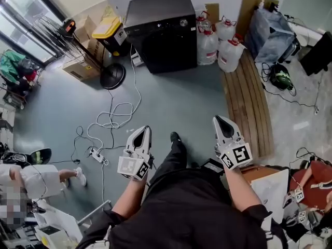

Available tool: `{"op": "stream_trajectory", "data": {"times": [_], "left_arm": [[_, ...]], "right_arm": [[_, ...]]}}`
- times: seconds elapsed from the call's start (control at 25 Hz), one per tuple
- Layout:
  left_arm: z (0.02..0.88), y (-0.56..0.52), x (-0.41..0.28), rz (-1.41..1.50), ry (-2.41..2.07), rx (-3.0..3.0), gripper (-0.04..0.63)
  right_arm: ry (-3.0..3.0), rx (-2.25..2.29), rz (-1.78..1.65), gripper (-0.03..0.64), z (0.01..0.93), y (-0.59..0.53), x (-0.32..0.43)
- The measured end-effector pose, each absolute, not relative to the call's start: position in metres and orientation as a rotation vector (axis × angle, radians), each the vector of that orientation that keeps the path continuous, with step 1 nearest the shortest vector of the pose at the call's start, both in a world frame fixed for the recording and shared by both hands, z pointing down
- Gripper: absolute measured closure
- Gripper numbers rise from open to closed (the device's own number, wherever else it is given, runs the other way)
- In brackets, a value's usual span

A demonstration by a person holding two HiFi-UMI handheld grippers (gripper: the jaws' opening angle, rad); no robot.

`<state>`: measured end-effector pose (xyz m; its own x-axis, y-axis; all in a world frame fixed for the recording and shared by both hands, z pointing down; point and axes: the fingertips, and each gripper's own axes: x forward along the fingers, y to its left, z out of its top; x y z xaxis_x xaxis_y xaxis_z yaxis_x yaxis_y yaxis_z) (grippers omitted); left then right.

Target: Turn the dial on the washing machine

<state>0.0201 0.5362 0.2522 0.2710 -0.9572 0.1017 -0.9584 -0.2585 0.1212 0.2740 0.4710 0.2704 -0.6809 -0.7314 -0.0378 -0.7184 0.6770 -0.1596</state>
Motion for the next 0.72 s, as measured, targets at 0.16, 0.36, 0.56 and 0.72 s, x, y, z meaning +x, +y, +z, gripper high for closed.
{"op": "stream_trajectory", "data": {"times": [0.16,0.36,0.56,0.72], "left_arm": [[0.261,0.489,0.002,-0.048,-1.798,2.357,0.58],[0.251,0.418,-0.027,-0.061,-1.795,2.393,0.58],[0.235,0.338,-0.066,-0.063,-1.783,2.456,0.58],[0.25,0.292,-0.097,-0.046,-1.728,2.454,0.58]], "right_arm": [[2.779,-1.237,-0.23,0.594,0.277,0.436,0.256],[2.865,-1.223,-0.242,0.594,0.283,0.376,0.221],[2.866,-1.271,-0.231,0.594,0.273,0.29,0.189],[2.886,-1.285,-0.219,0.594,0.271,0.245,0.149]]}}
